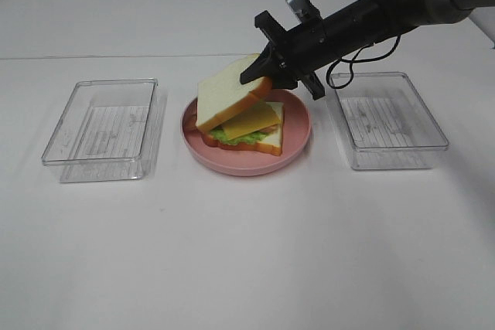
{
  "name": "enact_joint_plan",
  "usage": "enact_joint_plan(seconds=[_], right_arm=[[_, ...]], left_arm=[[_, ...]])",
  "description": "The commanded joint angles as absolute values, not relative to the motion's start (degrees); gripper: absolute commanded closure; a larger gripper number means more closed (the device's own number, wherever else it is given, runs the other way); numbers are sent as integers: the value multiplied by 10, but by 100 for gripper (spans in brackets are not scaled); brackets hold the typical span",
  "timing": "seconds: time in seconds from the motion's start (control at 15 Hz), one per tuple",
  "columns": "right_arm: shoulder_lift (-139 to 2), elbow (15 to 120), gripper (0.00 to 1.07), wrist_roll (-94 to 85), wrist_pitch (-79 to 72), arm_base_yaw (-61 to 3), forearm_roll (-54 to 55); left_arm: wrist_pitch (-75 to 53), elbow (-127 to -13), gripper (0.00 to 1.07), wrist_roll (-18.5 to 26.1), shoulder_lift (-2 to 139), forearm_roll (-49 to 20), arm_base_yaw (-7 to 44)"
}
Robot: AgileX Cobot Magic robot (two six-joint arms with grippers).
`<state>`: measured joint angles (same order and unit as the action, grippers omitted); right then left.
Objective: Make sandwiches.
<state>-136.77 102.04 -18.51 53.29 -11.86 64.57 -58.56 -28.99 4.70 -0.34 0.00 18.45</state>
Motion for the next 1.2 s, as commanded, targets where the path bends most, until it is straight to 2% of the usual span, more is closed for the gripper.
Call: enact_joint_plan(seconds=[0.07, 0.2, 0.33, 0.4, 0.47, 0.53, 0.67, 0.87, 1.13, 1.2], right_arm=[[-1365, 1022, 107, -156, 529, -116, 604], [-1365, 1022, 106, -139, 532, -116, 570], [-1365, 1022, 95, -136, 537, -117, 555], [-1362, 1022, 66, -136, 540, -117, 552], [-1361, 1022, 59, -137, 540, -117, 548], [-1351, 1022, 43, -144, 539, -117, 537], [-1330, 1022, 31, -138, 536, -117, 496], [-1306, 1022, 27, -74, 543, -117, 417], [-1250, 1022, 27, -11, 562, -117, 255], [-1207, 1022, 27, -11, 618, -117, 189]], left_arm=[[-588, -288, 20, 48, -15, 0, 184], [-588, -288, 20, 48, -15, 0, 184], [-588, -288, 20, 48, -15, 0, 184], [-588, -288, 20, 48, -15, 0, 184], [-588, -288, 20, 48, -15, 0, 184], [-588, -288, 20, 48, -15, 0, 184], [-588, -288, 20, 48, -15, 0, 184], [-588, -288, 20, 48, -15, 0, 184], [-588, -288, 20, 48, -15, 0, 184], [-588, -288, 20, 48, -15, 0, 184]])
